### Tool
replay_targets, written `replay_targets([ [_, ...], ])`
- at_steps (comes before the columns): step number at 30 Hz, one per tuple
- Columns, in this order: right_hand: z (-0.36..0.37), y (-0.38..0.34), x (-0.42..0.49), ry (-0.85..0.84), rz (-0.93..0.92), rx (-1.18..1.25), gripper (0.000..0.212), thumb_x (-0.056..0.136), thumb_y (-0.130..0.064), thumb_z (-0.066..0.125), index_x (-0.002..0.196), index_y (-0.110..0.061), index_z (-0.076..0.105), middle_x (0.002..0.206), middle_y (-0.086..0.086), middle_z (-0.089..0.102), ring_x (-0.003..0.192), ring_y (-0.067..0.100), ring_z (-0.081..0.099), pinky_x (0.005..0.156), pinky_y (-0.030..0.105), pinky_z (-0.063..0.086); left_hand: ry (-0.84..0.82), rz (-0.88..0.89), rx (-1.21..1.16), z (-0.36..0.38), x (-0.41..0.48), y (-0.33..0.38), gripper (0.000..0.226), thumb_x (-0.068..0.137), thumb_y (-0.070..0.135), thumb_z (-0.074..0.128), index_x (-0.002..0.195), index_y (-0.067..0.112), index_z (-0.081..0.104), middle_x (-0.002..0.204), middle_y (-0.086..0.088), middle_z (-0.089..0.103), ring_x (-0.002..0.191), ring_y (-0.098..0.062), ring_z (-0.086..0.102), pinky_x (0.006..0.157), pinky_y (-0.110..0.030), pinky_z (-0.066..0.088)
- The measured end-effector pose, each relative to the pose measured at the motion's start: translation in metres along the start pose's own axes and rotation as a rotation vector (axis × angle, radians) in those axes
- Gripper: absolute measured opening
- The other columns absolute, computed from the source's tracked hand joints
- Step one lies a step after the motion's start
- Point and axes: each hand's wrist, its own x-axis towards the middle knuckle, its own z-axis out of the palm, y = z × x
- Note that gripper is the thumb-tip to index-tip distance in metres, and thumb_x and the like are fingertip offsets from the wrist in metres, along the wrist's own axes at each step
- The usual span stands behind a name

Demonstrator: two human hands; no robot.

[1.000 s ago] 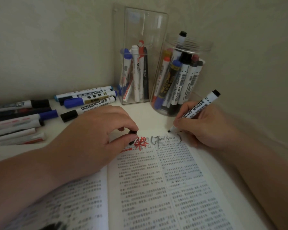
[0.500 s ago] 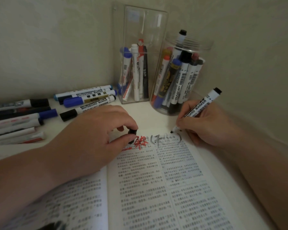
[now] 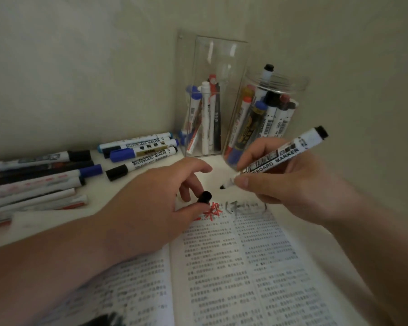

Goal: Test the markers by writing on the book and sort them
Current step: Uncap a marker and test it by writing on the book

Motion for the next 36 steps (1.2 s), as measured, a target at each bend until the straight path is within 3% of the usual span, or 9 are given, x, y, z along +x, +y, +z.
replay_targets([
  [6,0.024,-0.021,0.021,-0.029,0.010,-0.323,0.013,0.092,-0.011,0.070,0.086,0.000,0.072,0.064,0.016,0.060,0.044,0.009,0.047,0.045,0.017,0.037,0.017,-0.038,-0.050,-0.002,0.000,0.001,0.062,0.084,0.046,0.074,0.127,0.060,0.032,0.094,0.032,0.064,0.096,0.008,0.054,0.075,-0.014,0.044],
  [9,0.029,-0.018,0.025,-0.029,0.045,-0.453,0.010,0.091,-0.014,0.070,0.082,-0.009,0.071,0.070,0.025,0.060,0.049,0.014,0.050,0.049,0.029,0.041,0.013,-0.044,-0.063,-0.003,0.000,0.001,0.064,0.084,0.043,0.074,0.129,0.058,0.031,0.094,0.027,0.065,0.094,0.004,0.058,0.079,-0.022,0.049],
  [11,0.034,-0.016,0.026,-0.018,0.032,-0.549,0.011,0.088,-0.023,0.074,0.079,-0.025,0.069,0.074,0.016,0.065,0.058,0.022,0.057,0.056,0.043,0.050,0.025,-0.038,-0.070,-0.003,0.000,0.000,0.065,0.085,0.041,0.074,0.127,0.059,0.029,0.095,0.025,0.067,0.093,0.003,0.059,0.080,-0.024,0.050],
  [13,0.037,-0.017,0.027,-0.006,-0.012,-0.563,0.016,0.085,-0.027,0.077,0.077,-0.036,0.067,0.075,0.008,0.068,0.067,0.026,0.064,0.062,0.045,0.054,0.034,-0.042,-0.078,-0.002,0.001,-0.001,0.067,0.085,0.040,0.074,0.128,0.059,0.026,0.098,0.024,0.068,0.092,0.003,0.058,0.079,-0.022,0.049],
  [18,0.040,-0.016,0.032,-0.055,-0.065,-0.543,0.007,0.087,-0.027,0.078,0.090,-0.030,0.073,0.078,0.012,0.072,0.070,0.034,0.067,0.064,0.055,0.055,0.051,-0.067,-0.111,0.000,0.002,-0.004,0.071,0.084,0.040,0.076,0.135,0.052,0.030,0.097,0.023,0.067,0.091,0.003,0.059,0.076,-0.019,0.049],
  [26,0.045,-0.002,0.028,-0.045,-0.060,-0.503,0.002,0.093,-0.021,0.072,0.092,-0.019,0.073,0.078,0.016,0.069,0.066,0.033,0.062,0.061,0.051,0.054,0.087,-0.134,-0.198,-0.001,0.002,-0.001,0.065,0.080,0.029,0.083,0.126,0.049,0.041,0.094,0.029,0.067,0.082,0.007,0.063,0.070,-0.006,0.045],
  [32,0.044,0.003,0.028,0.018,-0.080,-0.430,0.015,0.087,-0.024,0.078,0.084,-0.039,0.075,0.067,-0.002,0.070,0.059,0.013,0.058,0.059,0.036,0.053,0.060,-0.145,-0.103,-0.003,0.005,0.002,0.017,0.084,0.039,0.076,0.093,0.040,0.062,0.081,0.021,0.064,0.081,0.008,0.058,0.065,-0.008,0.043],
  [34,0.045,0.006,0.025,0.084,-0.089,-0.349,0.008,0.079,-0.034,0.080,0.082,-0.039,0.074,0.065,0.006,0.067,0.055,0.019,0.055,0.054,0.035,0.048,0.099,-0.114,-0.079,-0.004,0.005,0.001,0.011,0.087,0.038,0.073,0.096,0.036,0.068,0.082,0.020,0.063,0.084,0.005,0.056,0.067,-0.010,0.041],
  [36,0.044,0.006,0.023,0.189,-0.119,-0.228,0.029,0.068,-0.047,0.078,0.086,-0.025,0.072,0.067,0.020,0.061,0.054,0.019,0.051,0.052,0.033,0.044,0.159,-0.067,-0.041,-0.006,0.004,-0.002,0.010,0.091,0.038,0.069,0.101,0.035,0.068,0.085,0.023,0.059,0.088,0.006,0.053,0.072,-0.008,0.038],
])
